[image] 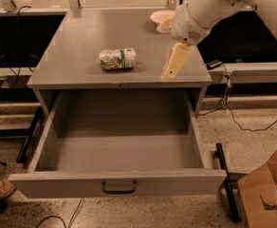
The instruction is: Place 7up can into top drawer
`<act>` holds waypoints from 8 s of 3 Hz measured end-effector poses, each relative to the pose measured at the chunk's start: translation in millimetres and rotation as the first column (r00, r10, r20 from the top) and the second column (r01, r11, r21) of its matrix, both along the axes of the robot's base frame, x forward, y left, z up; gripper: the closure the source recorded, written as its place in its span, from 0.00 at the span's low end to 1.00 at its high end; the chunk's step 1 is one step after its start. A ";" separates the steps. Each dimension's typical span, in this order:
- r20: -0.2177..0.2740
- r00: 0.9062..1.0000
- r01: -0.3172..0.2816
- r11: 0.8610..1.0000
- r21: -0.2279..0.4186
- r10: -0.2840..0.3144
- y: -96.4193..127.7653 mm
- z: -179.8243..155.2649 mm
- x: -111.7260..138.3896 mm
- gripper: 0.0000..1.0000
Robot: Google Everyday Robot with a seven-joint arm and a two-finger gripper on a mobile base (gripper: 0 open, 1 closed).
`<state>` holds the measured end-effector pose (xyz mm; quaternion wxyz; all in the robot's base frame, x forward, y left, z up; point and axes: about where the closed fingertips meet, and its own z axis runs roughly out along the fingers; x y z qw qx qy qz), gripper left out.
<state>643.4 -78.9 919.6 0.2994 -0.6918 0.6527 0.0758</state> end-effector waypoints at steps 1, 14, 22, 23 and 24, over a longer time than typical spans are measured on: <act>-0.004 0.998 -0.062 0.998 -0.025 0.062 16.8 -12.4 25.7 0.00; -0.231 0.971 0.081 0.994 0.070 -0.063 86.4 -24.6 -17.0 1.00; -0.352 0.821 0.427 0.893 -0.142 -0.449 46.3 -270.1 -39.6 0.57; -0.351 0.819 0.444 0.889 -0.112 -0.454 44.0 -272.4 -39.2 0.26; -0.346 0.822 0.459 0.886 -0.067 -0.452 38.8 -264.5 -45.7 0.03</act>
Offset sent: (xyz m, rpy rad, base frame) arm 0.0970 0.0580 -0.0352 -0.0479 0.0269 0.1071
